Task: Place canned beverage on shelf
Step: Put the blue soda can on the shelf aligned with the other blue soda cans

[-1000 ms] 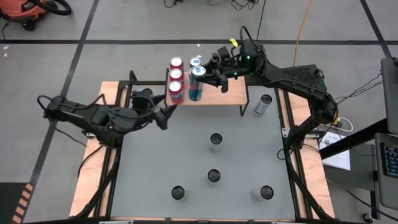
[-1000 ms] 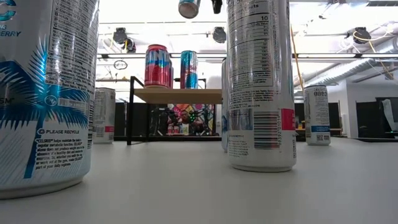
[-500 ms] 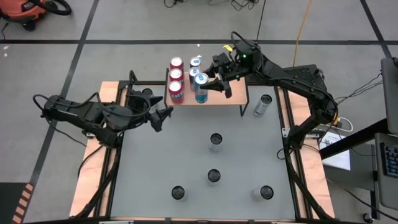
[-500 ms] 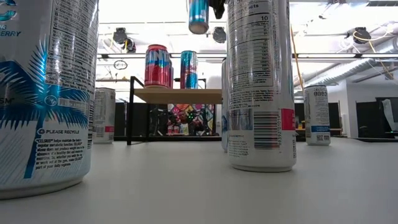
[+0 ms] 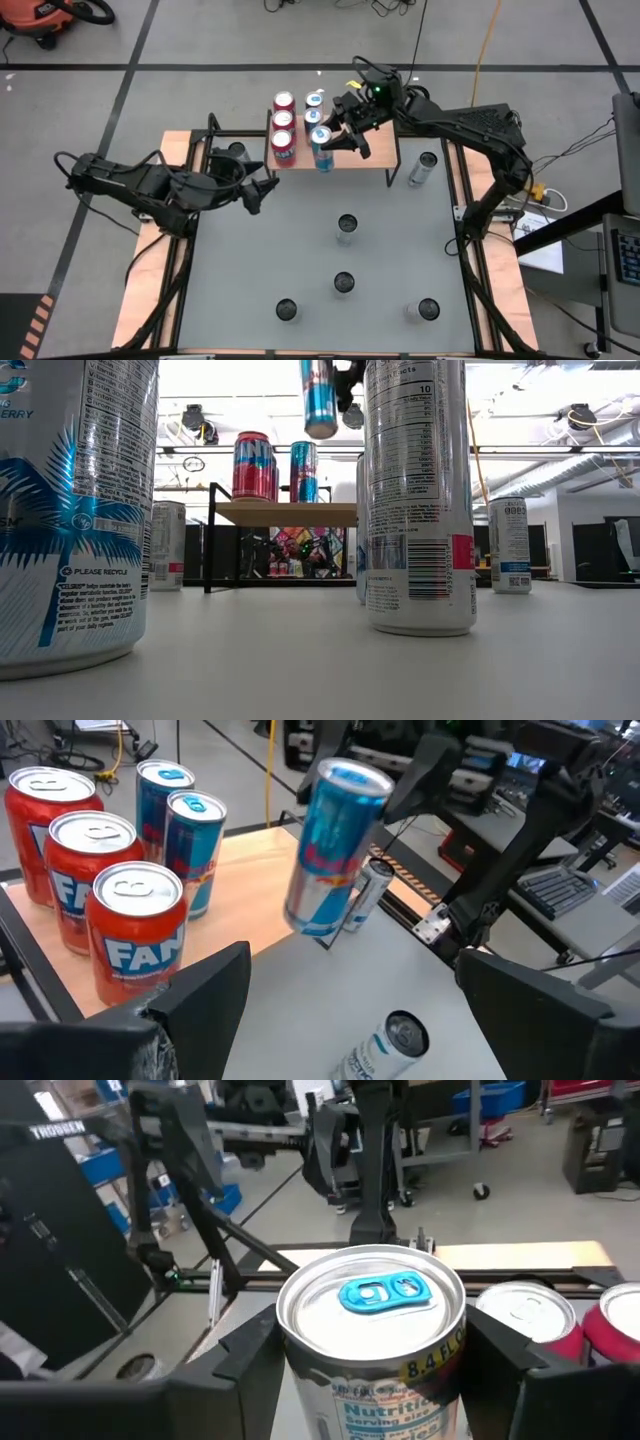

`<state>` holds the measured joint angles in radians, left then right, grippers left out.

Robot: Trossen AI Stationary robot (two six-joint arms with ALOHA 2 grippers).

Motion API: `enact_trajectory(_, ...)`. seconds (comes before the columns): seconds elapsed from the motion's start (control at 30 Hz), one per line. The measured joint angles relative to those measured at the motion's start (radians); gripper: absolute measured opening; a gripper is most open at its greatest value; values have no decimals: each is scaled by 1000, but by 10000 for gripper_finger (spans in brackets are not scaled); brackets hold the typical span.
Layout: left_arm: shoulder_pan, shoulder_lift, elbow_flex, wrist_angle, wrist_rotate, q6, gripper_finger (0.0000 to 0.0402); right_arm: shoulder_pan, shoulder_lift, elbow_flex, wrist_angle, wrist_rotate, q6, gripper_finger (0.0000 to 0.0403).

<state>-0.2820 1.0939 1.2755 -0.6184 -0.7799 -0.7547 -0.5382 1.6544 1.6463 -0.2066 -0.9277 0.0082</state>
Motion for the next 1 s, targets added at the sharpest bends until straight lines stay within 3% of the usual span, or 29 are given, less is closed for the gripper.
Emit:
enact_trajectory(0.3, 0, 0, 0, 3, 0, -43, 358, -12, 67, 0, 6, -19, -101, 201)
enact_trajectory(0.47, 0, 0, 0, 20, -6, -43, 358, -21, 75, 0, 86, -87, 1, 201)
enact_trajectory(0.63, 4, 52, 0, 134, -7, 94, 358, -19, 72, 0, 187, -223, 118, 201)
enact_trajectory(0.83, 48, 125, 0, 335, -6, 216, 358, -19, 72, 0, 234, -264, 172, 201)
enact_trajectory(1.0, 94, 162, 0, 384, 32, 220, 358, -30, 70, 0, 247, -283, 207, 201)
